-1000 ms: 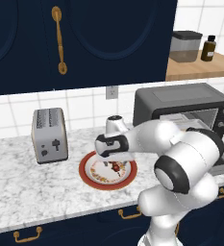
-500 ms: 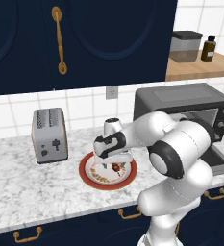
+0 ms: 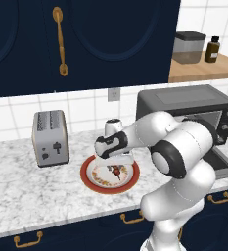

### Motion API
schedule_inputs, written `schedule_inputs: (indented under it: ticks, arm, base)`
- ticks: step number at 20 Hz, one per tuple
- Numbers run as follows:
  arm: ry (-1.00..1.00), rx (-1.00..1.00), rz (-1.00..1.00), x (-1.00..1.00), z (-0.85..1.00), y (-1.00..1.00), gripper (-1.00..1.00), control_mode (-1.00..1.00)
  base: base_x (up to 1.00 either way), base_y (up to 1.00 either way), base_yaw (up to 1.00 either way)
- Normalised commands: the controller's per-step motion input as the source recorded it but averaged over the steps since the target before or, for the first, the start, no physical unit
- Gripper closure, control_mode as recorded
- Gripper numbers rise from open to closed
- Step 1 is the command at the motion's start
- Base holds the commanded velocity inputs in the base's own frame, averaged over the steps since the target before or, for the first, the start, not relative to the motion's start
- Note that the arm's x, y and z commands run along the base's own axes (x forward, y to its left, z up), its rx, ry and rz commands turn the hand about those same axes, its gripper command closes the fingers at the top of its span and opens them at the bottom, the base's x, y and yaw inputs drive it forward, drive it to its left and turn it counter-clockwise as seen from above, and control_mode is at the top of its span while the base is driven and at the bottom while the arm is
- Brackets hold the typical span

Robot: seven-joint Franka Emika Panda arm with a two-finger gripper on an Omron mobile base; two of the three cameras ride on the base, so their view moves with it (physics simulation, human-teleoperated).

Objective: Pick up the kebab skewer and baguette bread, and place them inside the toaster oven. Close the toaster oven door and start by setting the timer.

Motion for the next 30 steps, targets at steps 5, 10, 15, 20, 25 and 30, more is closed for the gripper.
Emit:
schedule_inputs:
  ticks: [5, 10, 15, 20, 25, 30]
  arm:
    - [0.0, 0.0, 0.0, 0.0, 0.04, 0.0, 1.0, -1.0]
    - [0.0, 0.01, 0.0, -0.18, 0.44, -0.02, 1.0, -1.0]
    - [0.0, 0.03, 0.0, -0.34, 0.54, -0.09, 1.0, -1.0]
    - [0.0, 0.03, -0.1, -0.5, 0.4, -0.38, 1.0, -1.0]
    - [0.0, 0.05, -0.15, -0.54, 0.35, -0.4, 1.0, -1.0]
    - [0.0, 0.06, -0.17, -0.42, 0.36, -0.35, 1.0, -1.0]
  base:
    - [0.0, 0.0, 0.0]
    - [0.0, 0.0, 0.0]
    - [0.0, 0.0, 0.0]
    - [0.0, 0.0, 0.0]
    - [0.0, 0.0, 0.0]
    - [0.0, 0.0, 0.0]
